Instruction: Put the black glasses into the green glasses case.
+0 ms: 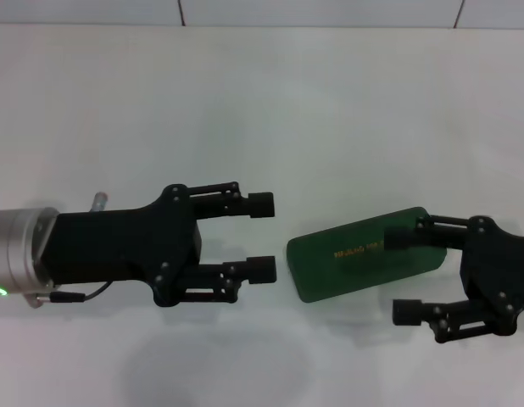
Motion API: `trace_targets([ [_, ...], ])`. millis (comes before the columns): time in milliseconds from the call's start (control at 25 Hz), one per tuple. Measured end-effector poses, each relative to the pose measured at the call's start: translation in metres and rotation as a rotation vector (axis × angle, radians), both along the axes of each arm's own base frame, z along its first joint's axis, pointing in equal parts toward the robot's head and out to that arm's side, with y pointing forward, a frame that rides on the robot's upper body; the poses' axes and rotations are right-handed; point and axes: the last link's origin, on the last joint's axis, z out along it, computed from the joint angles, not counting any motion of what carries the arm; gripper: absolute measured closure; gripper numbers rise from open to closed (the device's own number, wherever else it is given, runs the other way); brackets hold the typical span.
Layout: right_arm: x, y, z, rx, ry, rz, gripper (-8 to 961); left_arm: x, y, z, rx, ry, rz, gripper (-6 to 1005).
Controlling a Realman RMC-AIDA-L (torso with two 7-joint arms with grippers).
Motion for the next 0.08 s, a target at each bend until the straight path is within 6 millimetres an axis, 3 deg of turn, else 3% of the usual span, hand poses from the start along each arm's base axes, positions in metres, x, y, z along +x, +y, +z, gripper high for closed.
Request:
trace_targets([
  [80,-0.0015,0.0009,0.0004,0.002,0.005,0.003,69,-0.0009,-0.0012,-0.001,-0.001,-0.004,0.007,274],
])
